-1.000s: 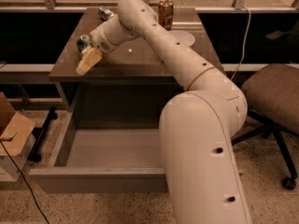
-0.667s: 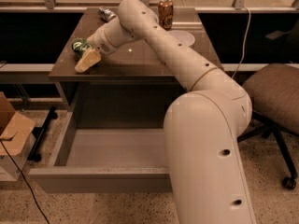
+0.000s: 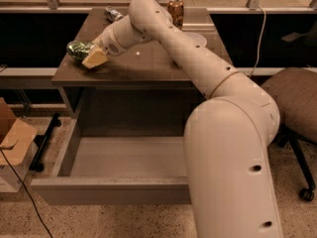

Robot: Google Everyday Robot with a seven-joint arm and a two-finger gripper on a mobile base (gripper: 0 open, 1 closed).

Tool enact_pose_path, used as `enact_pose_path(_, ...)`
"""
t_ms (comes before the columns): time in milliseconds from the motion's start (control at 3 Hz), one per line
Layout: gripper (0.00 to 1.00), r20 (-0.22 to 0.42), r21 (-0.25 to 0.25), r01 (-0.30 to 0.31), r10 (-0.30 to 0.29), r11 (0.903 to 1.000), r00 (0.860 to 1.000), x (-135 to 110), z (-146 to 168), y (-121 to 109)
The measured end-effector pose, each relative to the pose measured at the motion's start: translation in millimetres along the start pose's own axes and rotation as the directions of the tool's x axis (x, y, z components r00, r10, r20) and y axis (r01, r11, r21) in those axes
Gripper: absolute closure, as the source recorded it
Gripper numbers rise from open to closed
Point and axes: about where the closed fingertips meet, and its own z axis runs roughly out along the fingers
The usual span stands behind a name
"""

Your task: Place green can into top drawer

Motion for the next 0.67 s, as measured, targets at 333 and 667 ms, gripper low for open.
enact_pose_path(333,1.00,0.033,0.006,0.004,-0.005,1.0000,0.999,-1,-34,-5)
enact_pose_path(667,1.00,0.067,-0.062,0.012,-0.008,0.9980,0.998,13,-77,2)
